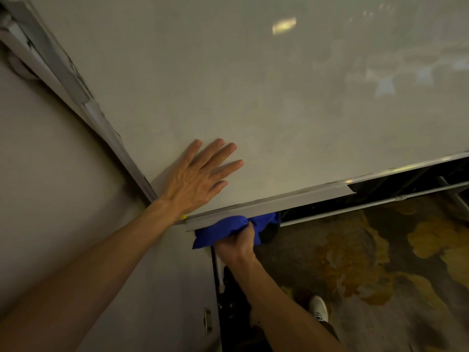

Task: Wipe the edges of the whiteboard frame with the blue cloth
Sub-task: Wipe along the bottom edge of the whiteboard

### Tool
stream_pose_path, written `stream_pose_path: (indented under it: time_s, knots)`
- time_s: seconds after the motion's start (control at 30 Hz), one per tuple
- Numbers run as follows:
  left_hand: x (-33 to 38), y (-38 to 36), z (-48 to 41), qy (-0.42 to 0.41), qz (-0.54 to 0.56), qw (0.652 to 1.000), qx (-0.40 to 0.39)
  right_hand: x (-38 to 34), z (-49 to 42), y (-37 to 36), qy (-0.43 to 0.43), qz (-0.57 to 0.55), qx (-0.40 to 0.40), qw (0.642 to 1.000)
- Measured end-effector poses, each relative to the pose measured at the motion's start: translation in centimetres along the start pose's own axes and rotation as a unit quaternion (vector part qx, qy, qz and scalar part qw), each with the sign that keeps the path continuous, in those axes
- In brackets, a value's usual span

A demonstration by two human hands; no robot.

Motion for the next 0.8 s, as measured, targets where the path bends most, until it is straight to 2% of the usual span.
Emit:
stream_pose_path:
  time_s: [0.13, 0.27, 0.47, 0.63, 0.7, 0.8]
  knots:
    - [-1.5, -0.1, 1.6, 0.035, 0.038, 0.998, 0.024, -5.4, 2.5, -1.1, 0.068, -0.005, -0.056, 0.996]
    - [-1.9, -0.4, 2.3, 0.041, 0.035, 0.998, 0.020, -7.6, 3.7, -1.3, 0.106, -0.026, -0.061, 0.992]
    - [-1.6, -0.5, 2.4, 0.037, 0.013, 0.999, 0.003, -2.1, 0.9, -0.4, 0.033, -0.021, 0.002, 0.999]
    - [-1.6, -0.6, 2.2, 0.033, 0.012, 0.999, 0.017, 0.4, 0.1, 0.1, 0.008, -0.027, 0.012, 1.000]
    - [-1.4, -0.5, 2.2, 0.037, 0.018, 0.999, 0.024, -1.8, 1.2, 0.1, 0.032, -0.030, 0.005, 0.999]
    - [-1.3, -0.4, 2.0, 0.036, 0.031, 0.998, 0.032, -8.0, 4.5, -0.5, 0.132, -0.012, -0.003, 0.991]
Point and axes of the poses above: each hand's wrist, its own z-axis away from the middle knuckle, its own y-axis out of the back of the hand, x = y × z, the point moved 9 cm from there along -z, towards the middle knuckle, and after that the axes turned 12 degrees about -y, right-handed, at the moved point
